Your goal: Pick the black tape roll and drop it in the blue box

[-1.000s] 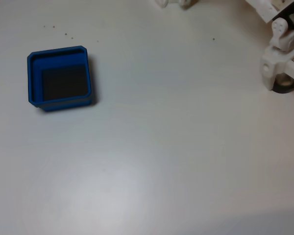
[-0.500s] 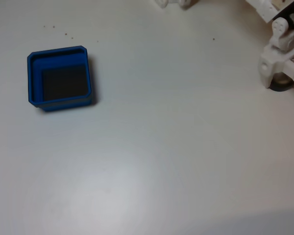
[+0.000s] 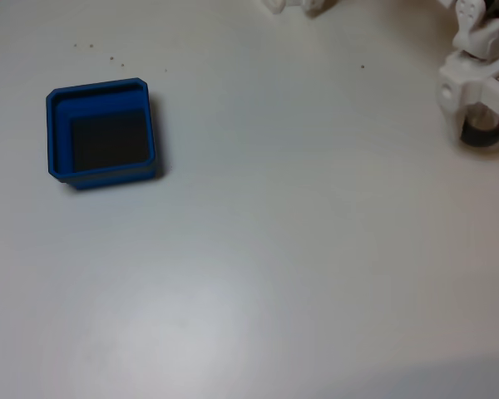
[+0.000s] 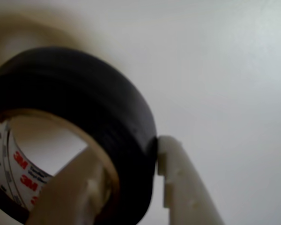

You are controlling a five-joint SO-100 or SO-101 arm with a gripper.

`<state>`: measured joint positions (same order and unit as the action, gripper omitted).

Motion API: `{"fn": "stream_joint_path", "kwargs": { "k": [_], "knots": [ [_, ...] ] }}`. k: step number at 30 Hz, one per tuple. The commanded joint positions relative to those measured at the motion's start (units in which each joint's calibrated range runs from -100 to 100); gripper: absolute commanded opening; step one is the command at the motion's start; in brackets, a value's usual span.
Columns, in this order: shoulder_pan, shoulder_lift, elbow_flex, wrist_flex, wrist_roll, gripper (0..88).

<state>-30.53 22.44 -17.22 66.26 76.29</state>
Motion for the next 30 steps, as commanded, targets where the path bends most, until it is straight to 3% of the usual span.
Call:
{"fn": "stream_joint_path", "kwargs": {
  "k": [1, 7, 22, 30],
  "knots": [
    [4.9, -7.1, -1.8, 0.5, 0.3, 1.0],
    [17.0, -9.2, -2.0, 4.0, 0.4, 1.0],
    [56.9, -9.3, -2.1, 4.6, 0.5, 1.0],
    [71.3, -8.9, -4.2, 3.6, 0.5, 1.0]
  ]
}}
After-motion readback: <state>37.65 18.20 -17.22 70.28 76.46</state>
